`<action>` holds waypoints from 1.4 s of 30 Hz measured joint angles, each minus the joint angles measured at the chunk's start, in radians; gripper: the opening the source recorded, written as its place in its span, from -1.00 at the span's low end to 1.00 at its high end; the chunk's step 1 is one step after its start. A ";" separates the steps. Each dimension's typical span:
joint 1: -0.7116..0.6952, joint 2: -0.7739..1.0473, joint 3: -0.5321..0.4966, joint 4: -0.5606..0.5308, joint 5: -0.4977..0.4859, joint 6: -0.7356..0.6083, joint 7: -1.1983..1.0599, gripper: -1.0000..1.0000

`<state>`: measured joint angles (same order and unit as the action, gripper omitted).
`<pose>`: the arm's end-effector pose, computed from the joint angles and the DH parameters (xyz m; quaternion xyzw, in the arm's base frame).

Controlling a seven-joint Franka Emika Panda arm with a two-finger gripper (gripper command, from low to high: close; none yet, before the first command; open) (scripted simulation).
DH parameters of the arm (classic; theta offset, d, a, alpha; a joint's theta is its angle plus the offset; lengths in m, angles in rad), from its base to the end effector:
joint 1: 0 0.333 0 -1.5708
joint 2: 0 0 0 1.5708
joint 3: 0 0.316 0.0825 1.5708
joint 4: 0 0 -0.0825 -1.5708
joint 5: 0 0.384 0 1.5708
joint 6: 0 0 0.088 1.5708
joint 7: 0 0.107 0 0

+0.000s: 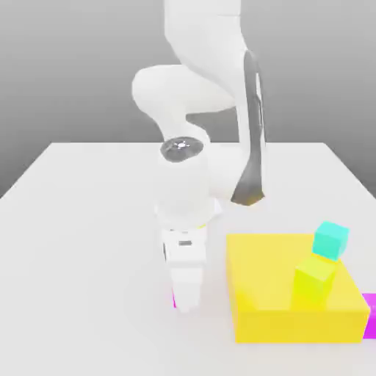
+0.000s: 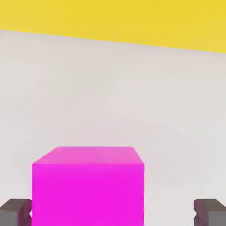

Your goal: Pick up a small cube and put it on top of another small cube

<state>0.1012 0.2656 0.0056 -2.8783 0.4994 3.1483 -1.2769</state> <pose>0.3245 -0.0077 0.1254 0.9039 0.4278 0.0014 0.0014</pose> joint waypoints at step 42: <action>0.397 -0.393 -0.284 -0.003 -0.558 -0.401 0.291 -1.00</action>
<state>0.4979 -0.1273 -0.2786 -2.8818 -0.0581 2.7472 -0.9857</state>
